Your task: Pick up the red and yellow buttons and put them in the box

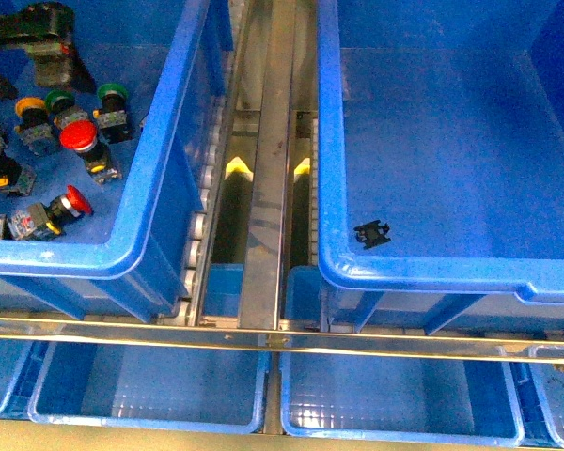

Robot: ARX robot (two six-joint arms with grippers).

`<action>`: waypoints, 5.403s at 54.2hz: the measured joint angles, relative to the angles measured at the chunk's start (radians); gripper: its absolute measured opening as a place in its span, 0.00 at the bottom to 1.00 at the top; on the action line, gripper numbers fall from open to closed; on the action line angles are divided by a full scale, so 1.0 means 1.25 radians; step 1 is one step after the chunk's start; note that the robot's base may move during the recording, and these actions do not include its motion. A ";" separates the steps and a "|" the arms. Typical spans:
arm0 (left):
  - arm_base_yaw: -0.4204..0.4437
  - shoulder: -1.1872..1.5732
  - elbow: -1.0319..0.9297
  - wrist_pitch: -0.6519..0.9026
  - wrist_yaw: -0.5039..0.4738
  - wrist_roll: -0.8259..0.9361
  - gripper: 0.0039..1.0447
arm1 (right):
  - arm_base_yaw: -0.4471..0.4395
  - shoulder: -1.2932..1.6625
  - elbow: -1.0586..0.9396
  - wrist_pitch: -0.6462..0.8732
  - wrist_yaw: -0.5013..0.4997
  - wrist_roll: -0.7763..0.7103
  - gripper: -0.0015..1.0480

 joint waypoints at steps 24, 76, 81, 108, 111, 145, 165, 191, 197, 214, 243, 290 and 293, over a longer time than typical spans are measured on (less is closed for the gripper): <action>0.006 0.157 0.165 -0.090 0.024 0.087 0.93 | 0.000 0.000 0.000 0.000 0.000 0.000 0.94; -0.010 0.227 0.197 -0.097 0.042 0.112 0.46 | 0.000 0.000 0.000 0.000 0.000 0.000 0.94; -0.008 0.227 0.197 -0.098 0.039 0.111 0.32 | 0.000 0.000 0.000 0.000 0.000 0.000 0.94; 0.019 0.039 0.158 -0.115 0.216 -0.238 0.32 | 0.000 0.000 0.000 0.000 0.000 0.000 0.94; 0.019 0.012 0.133 -0.111 0.237 -0.280 0.32 | 0.000 0.000 0.000 0.000 0.000 0.000 0.94; -0.074 -0.292 -0.147 -0.044 0.280 -0.511 0.32 | 0.000 0.000 0.000 0.000 0.000 0.000 0.94; -0.329 -0.201 -0.064 0.069 0.298 -0.716 0.32 | 0.000 0.000 0.000 0.000 0.000 0.000 0.94; -0.415 -0.059 0.068 0.096 0.271 -0.834 0.32 | 0.000 0.000 0.000 0.000 0.000 0.000 0.94; -0.419 -0.044 0.101 0.070 0.261 -0.829 0.32 | 0.000 0.000 0.000 0.000 0.000 0.000 0.94; -0.472 0.002 0.130 0.050 0.234 -0.823 0.32 | 0.000 0.000 0.000 0.000 0.000 0.000 0.94; -0.481 0.002 0.130 0.055 0.227 -0.826 0.32 | 0.204 0.667 0.220 0.100 0.115 -0.318 0.94; -0.479 0.002 0.137 0.050 0.227 -0.826 0.32 | 0.316 1.100 0.393 0.425 0.042 -0.454 0.94; -0.479 0.002 0.137 0.050 0.227 -0.826 0.32 | 0.316 1.114 0.396 0.443 0.043 -0.460 0.94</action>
